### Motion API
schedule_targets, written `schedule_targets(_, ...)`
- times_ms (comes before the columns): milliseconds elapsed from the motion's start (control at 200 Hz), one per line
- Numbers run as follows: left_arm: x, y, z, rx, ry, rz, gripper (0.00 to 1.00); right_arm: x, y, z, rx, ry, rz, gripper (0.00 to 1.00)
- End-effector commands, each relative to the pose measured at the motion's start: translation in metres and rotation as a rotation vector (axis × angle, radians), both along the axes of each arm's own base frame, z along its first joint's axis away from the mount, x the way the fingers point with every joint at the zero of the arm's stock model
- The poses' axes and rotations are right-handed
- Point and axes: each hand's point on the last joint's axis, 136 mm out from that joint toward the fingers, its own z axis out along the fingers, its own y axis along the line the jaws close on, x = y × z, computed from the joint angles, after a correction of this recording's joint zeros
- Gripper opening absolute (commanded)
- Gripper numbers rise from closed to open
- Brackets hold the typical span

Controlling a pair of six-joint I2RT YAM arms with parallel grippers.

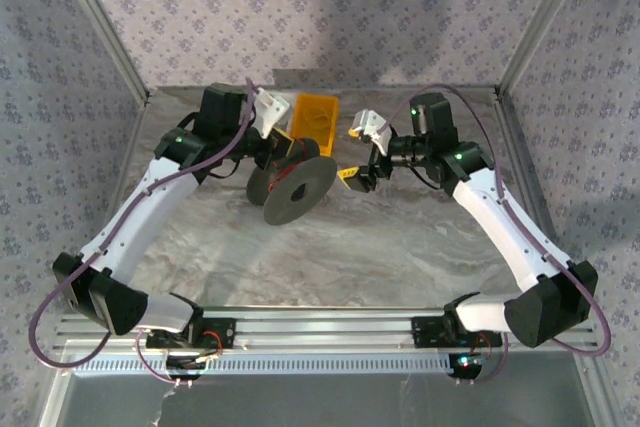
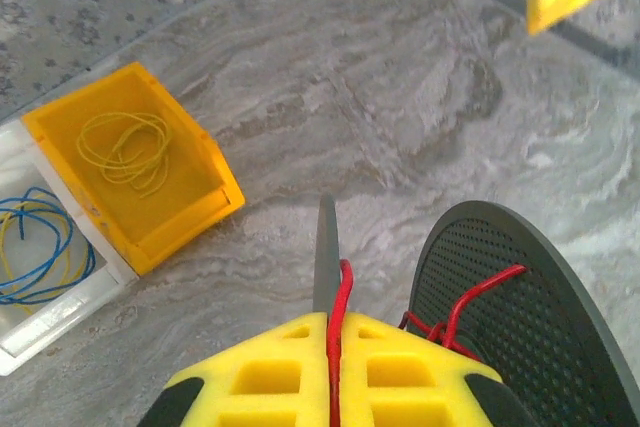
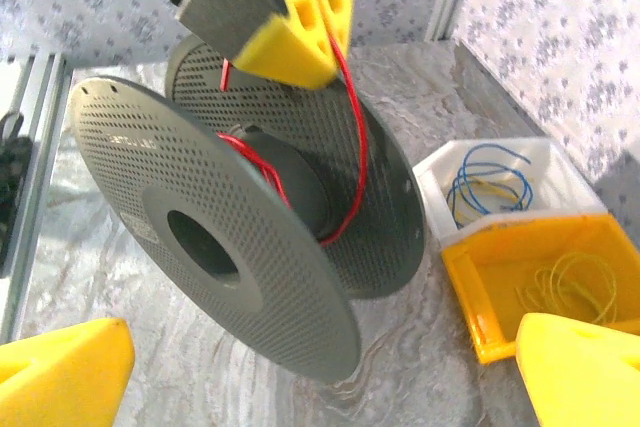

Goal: Wrap the cables

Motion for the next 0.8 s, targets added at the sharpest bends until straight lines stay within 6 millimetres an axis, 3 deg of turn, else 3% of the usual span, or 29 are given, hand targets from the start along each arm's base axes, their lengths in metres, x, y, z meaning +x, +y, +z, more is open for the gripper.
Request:
schedule_targets(0, -0.003, -0.013, 0.018, 0.043, -0.114, -0.084, 0.0, -0.01, 0.01, -0.011, -0.095, -0.06, 0.094, 0.98)
schedule_targets(180, -0.009, -0.029, 0.006, 0.106, -0.113, -0.131, 0.0, -0.017, 0.03, -0.025, -0.129, -0.045, 0.153, 0.93)
schedule_targets(385, -0.012, -0.039, 0.012, 0.103, -0.135, -0.156, 0.0, -0.023, 0.042, -0.038, -0.138, 0.005, 0.189, 0.81)
schedule_targets(545, -0.012, -0.04, 0.018, 0.084, -0.148, -0.151, 0.0, -0.028, 0.042, -0.047, -0.154, 0.069, 0.188, 0.55)
schedule_targets(660, -0.01, -0.042, 0.026, 0.062, -0.17, -0.149, 0.0, -0.028, 0.042, -0.052, -0.162, 0.091, 0.181, 0.24)
schedule_targets(735, -0.01, -0.043, 0.028, 0.05, -0.173, -0.149, 0.0, -0.028, 0.042, -0.054, -0.171, 0.096, 0.176, 0.18)
schedule_targets(795, -0.011, -0.044, 0.03, 0.038, -0.175, -0.152, 0.0, -0.029, 0.043, -0.056, -0.175, 0.096, 0.177, 0.05)
